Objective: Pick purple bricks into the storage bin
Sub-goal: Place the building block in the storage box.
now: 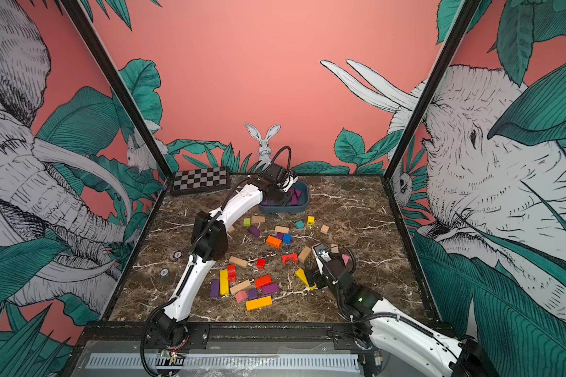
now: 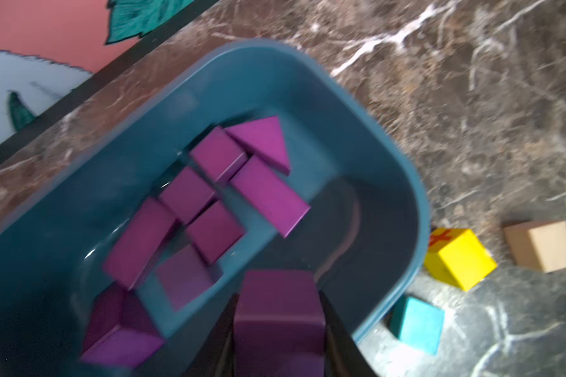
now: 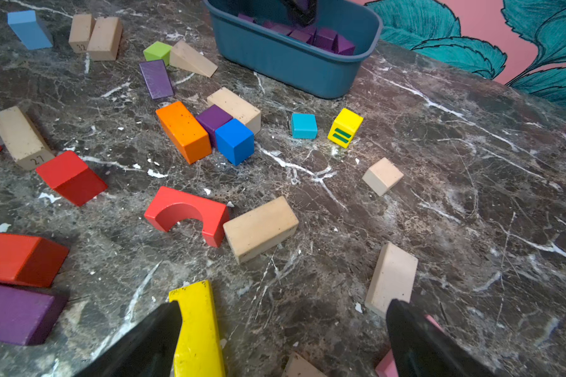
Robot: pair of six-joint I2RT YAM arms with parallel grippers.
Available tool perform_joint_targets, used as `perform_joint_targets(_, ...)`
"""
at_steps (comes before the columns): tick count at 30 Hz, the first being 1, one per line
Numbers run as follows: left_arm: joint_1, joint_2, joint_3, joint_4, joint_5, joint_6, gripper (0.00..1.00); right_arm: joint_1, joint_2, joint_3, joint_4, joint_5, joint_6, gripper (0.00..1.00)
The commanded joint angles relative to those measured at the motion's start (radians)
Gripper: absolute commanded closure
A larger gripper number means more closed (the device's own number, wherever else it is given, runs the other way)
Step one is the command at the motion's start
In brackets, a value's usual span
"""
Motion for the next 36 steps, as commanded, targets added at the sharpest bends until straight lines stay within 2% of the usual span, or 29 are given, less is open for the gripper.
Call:
perform_joint_targets(1,-0.009,0.006,0.047,0.074,0.057,-0.039,0.63,0.003,-0.001,0.002,0.042,-0.008,-0.009,0.01)
perform_joint_targets(3,-0.014,0.022,0.061,0.088,0.057,-0.046,0.62,0.003,-0.002,0.002,0.039,-0.008,-0.009,0.01)
perform_joint_targets(12,-0.016,0.033,0.079,0.107,0.025,-0.028,0.45,0.002,-0.006,-0.001,0.040,-0.015,-0.010,0.01)
perform_joint_targets(15,-0.017,0.004,0.071,0.103,0.010,-0.005,0.41,0.002,-0.014,-0.004,0.039,-0.012,-0.009,0.01)
perform_joint_targets(18,-0.020,-0.074,0.004,0.128,-0.011,0.028,0.30,0.002,-0.028,-0.009,0.040,-0.011,-0.007,0.01)
perform_joint_targets(22,-0.029,-0.248,-0.197,0.200,-0.065,0.067,0.11,0.003,-0.040,-0.013,0.040,-0.009,-0.006,0.00)
perform_joint_targets(25,-0.036,-0.392,-0.373,0.242,-0.093,0.066,0.02,0.002,-0.038,-0.013,0.041,-0.007,-0.004,0.01)
perform_joint_targets(36,-0.037,-0.875,-1.064,0.299,-0.228,-0.058,0.01,0.003,-0.028,-0.010,0.042,0.017,0.005,0.00)
